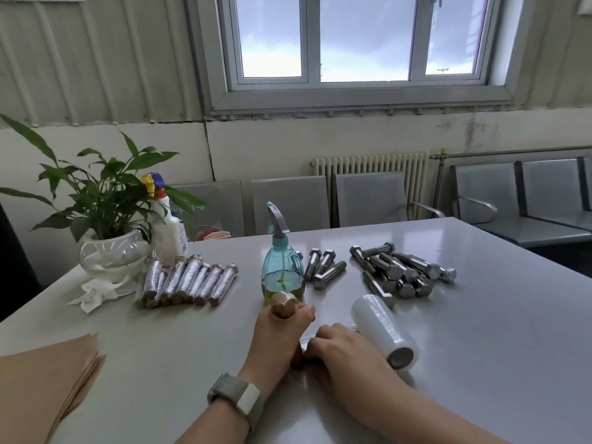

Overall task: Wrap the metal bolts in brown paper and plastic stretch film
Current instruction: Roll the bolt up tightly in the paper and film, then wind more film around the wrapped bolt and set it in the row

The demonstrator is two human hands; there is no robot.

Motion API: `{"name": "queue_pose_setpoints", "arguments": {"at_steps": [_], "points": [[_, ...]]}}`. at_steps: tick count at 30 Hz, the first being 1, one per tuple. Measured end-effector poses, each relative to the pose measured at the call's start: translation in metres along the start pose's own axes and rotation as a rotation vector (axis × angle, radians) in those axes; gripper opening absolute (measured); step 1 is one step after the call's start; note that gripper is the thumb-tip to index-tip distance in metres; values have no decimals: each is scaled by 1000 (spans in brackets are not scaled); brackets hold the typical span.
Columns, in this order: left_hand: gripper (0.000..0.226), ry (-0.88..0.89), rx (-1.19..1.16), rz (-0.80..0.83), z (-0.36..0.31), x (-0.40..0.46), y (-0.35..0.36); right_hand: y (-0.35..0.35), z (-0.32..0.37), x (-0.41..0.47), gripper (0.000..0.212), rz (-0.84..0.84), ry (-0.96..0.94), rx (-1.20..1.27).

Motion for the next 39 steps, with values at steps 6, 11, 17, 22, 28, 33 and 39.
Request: {"name": "queue_pose_setpoints", "arguments": {"at_steps": [6, 11, 17, 22, 28, 33, 39], "points": [[20, -70, 3, 106, -3, -3, 5, -64, -27, 3, 19, -333, 144, 83], [18, -256, -93, 202, 5, -2, 14, -71, -69, 8, 71, 283, 646, -36], [48, -213, -85, 255, 12, 3, 13, -68, -76, 9, 59, 220, 817, 533], [59, -27, 38, 303, 16, 7, 10, -92, -73, 17, 62, 202, 769, 1022], [46, -51, -3, 413, 11, 3, 13, -99, -59, 36, 74, 206, 761, 1050], [41, -8, 183, 347, 7, 0, 10, -101, -56, 38, 74, 167, 789, 1062], [44, -8, 118, 353, -4, -6, 3, -107, -52, 32, 69, 178, 777, 1018]]}}
Point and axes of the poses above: each hand's wrist, its own x-axis towards the middle knuckle, its own y-axis out of the palm, z = x × y, the point moved 1 cm from there along x, towards the middle knuckle, and after that the axes turned 1 degree about -y, right-handed, at the moved point
